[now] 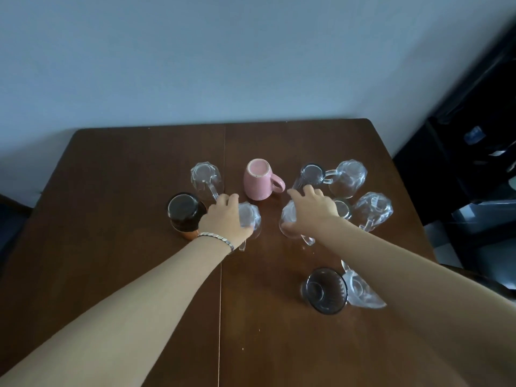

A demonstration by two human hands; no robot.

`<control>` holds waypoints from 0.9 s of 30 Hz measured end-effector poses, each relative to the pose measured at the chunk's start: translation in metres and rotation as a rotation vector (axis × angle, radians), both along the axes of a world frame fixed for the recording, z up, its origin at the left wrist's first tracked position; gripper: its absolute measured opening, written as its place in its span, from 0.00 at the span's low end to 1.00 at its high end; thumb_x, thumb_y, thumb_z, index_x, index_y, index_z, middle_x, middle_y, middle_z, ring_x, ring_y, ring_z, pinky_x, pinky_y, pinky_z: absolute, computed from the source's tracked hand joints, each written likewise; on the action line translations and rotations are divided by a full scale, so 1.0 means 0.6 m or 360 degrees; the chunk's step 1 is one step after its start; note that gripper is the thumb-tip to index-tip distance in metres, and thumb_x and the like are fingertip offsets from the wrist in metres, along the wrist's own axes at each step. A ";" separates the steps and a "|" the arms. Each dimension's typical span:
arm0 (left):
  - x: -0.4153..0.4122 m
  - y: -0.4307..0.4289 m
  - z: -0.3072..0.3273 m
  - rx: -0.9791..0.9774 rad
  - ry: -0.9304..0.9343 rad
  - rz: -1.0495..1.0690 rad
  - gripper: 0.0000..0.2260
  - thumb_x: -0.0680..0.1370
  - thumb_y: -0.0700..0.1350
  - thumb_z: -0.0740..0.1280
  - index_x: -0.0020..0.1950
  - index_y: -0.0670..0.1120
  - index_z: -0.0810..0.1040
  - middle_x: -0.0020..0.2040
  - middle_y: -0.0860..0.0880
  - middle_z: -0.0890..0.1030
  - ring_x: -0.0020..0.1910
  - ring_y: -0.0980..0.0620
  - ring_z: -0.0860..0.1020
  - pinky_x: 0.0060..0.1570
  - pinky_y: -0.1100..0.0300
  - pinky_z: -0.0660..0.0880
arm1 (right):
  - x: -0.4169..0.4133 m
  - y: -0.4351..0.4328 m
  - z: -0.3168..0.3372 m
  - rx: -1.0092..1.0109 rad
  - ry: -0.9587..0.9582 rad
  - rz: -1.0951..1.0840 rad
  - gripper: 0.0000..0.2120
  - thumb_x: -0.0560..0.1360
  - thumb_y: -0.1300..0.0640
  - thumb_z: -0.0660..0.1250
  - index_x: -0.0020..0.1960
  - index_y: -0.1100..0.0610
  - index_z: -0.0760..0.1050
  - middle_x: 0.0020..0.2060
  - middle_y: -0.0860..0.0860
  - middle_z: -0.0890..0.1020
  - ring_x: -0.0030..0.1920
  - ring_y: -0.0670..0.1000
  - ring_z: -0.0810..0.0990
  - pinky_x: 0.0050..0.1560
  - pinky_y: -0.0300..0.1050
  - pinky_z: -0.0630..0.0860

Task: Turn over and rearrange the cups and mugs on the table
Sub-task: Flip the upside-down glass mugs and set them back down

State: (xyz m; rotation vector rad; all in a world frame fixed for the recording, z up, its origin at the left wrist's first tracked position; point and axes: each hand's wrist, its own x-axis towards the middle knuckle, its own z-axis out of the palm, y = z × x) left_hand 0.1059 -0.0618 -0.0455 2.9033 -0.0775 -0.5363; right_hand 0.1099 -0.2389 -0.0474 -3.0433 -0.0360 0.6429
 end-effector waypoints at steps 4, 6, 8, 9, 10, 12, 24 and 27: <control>0.036 -0.023 -0.032 0.0115 0.0166 -0.0023 0.37 0.71 0.59 0.68 0.74 0.51 0.55 0.72 0.46 0.62 0.68 0.42 0.69 0.59 0.49 0.73 | 0.033 0.012 -0.039 -0.0168 0.0241 0.0017 0.34 0.70 0.41 0.68 0.70 0.51 0.61 0.65 0.57 0.68 0.64 0.60 0.72 0.54 0.50 0.73; 0.047 -0.031 -0.049 0.0132 0.0272 -0.0026 0.38 0.69 0.61 0.68 0.74 0.53 0.54 0.71 0.46 0.63 0.67 0.41 0.69 0.59 0.49 0.71 | 0.038 0.014 -0.053 -0.0193 0.0227 0.0009 0.32 0.70 0.43 0.69 0.68 0.53 0.62 0.63 0.58 0.69 0.62 0.60 0.73 0.52 0.48 0.73; 0.052 -0.036 -0.060 0.0135 0.0358 -0.0010 0.37 0.69 0.60 0.69 0.73 0.54 0.55 0.70 0.45 0.65 0.66 0.40 0.70 0.59 0.49 0.71 | 0.038 0.015 -0.057 -0.0203 0.0187 0.0001 0.31 0.70 0.44 0.69 0.67 0.54 0.63 0.61 0.58 0.70 0.60 0.60 0.74 0.47 0.47 0.72; 0.053 -0.037 -0.065 0.0135 0.0361 -0.0002 0.36 0.70 0.58 0.69 0.72 0.54 0.57 0.68 0.44 0.66 0.65 0.40 0.71 0.57 0.50 0.72 | 0.037 0.015 -0.055 -0.0199 0.0181 0.0001 0.30 0.70 0.45 0.70 0.67 0.54 0.63 0.60 0.58 0.70 0.59 0.60 0.74 0.45 0.47 0.70; 0.053 -0.036 -0.067 0.0129 0.0344 0.0001 0.33 0.70 0.57 0.69 0.71 0.53 0.59 0.67 0.44 0.68 0.63 0.39 0.73 0.56 0.50 0.73 | 0.035 0.015 -0.051 -0.0191 0.0186 0.0004 0.30 0.69 0.46 0.70 0.66 0.54 0.63 0.60 0.58 0.70 0.58 0.60 0.75 0.44 0.46 0.69; 0.048 -0.030 -0.063 0.0113 0.0291 -0.0025 0.30 0.70 0.56 0.69 0.68 0.52 0.61 0.64 0.43 0.70 0.60 0.40 0.75 0.52 0.52 0.74 | 0.027 0.013 -0.037 -0.0146 0.0181 0.0007 0.31 0.68 0.48 0.71 0.65 0.54 0.62 0.59 0.58 0.70 0.56 0.60 0.76 0.42 0.46 0.68; -0.107 0.138 0.068 -0.0091 -0.0117 -0.0018 0.26 0.68 0.51 0.73 0.63 0.52 0.66 0.58 0.50 0.72 0.47 0.48 0.80 0.40 0.60 0.77 | -0.126 0.004 0.110 0.1237 0.0231 -0.0764 0.25 0.57 0.51 0.77 0.52 0.51 0.75 0.47 0.49 0.81 0.46 0.48 0.81 0.46 0.42 0.80; -0.147 0.180 0.074 -0.0074 -0.0102 0.0054 0.27 0.66 0.51 0.74 0.61 0.53 0.67 0.57 0.50 0.73 0.48 0.49 0.80 0.40 0.59 0.78 | -0.180 0.043 0.090 0.1315 0.0267 -0.0882 0.24 0.61 0.57 0.77 0.54 0.51 0.73 0.44 0.44 0.80 0.44 0.43 0.79 0.42 0.36 0.74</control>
